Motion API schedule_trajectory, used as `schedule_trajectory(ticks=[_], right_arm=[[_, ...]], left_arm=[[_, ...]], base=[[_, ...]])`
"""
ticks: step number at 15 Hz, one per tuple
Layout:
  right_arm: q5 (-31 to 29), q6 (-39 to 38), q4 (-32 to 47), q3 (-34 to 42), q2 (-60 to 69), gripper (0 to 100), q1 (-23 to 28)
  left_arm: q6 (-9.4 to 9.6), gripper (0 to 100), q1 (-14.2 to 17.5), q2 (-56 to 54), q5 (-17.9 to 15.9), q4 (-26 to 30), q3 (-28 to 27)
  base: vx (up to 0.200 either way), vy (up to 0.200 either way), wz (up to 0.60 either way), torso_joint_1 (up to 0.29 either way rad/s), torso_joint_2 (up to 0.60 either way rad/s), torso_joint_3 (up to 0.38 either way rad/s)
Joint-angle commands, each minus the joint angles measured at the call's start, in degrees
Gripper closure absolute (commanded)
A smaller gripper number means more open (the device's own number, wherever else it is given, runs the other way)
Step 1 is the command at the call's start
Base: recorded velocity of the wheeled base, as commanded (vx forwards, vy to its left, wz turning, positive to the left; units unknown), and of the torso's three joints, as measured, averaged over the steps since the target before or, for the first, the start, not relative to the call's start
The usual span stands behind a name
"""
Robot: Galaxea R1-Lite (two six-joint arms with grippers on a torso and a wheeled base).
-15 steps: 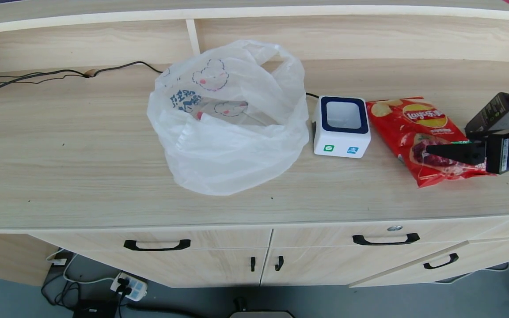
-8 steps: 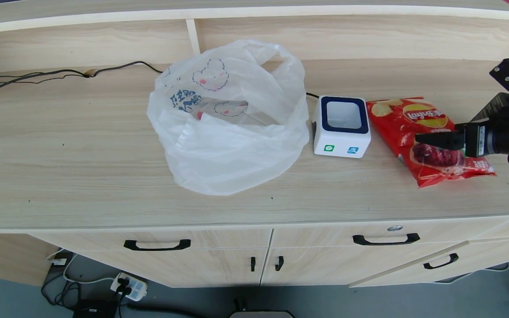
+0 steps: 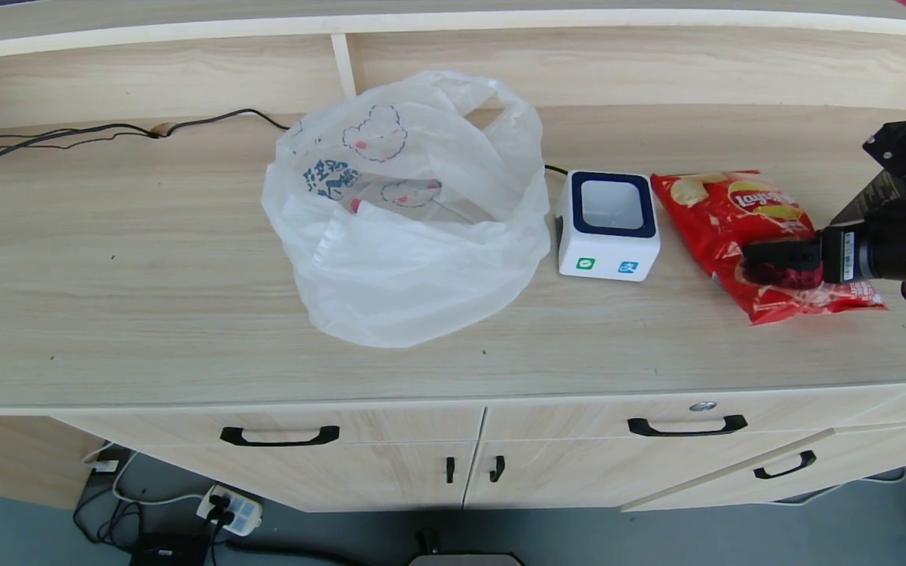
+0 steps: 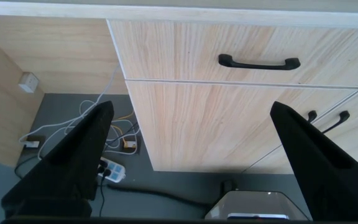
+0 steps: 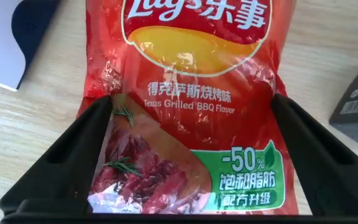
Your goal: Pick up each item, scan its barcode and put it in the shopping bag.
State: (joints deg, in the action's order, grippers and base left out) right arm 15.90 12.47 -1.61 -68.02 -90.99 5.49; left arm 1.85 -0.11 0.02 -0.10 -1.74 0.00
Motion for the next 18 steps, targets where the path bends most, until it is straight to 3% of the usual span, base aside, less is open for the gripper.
schedule_trajectory(ticks=[1,4,5,14,18], right_arm=[[-0.1,0.0,-0.1,0.2,-0.6,0,-0.3],[-0.3,1.9,-1.2,0.9,-2.0,0,-1.4],[-0.2,3.0,-2.2,0.9,-2.3,100,-1.4],[0.8,2.7,-2.5,1.6,1.8,100,-1.8],[0.4,-3.1,-2.1,6.1,12.4,100,-6.5]], left_arm=[[0.17,0,0.0,0.1,0.0,0.0,0.0],[1.49,0,0.0,0.1,0.0,0.0,0.0],[1.49,0,0.0,0.1,0.0,0.0,0.0],[1.05,0,0.0,0.1,0.0,0.0,0.0],[0.78,0,0.0,0.1,0.0,0.0,0.0]], base=[[0.0,0.0,0.0,0.0,0.0,0.0],[0.0,0.0,0.0,0.0,0.0,0.0],[0.0,0.0,0.0,0.0,0.0,0.0],[0.0,0.0,0.0,0.0,0.0,0.0],[0.0,0.0,0.0,0.0,0.0,0.0]])
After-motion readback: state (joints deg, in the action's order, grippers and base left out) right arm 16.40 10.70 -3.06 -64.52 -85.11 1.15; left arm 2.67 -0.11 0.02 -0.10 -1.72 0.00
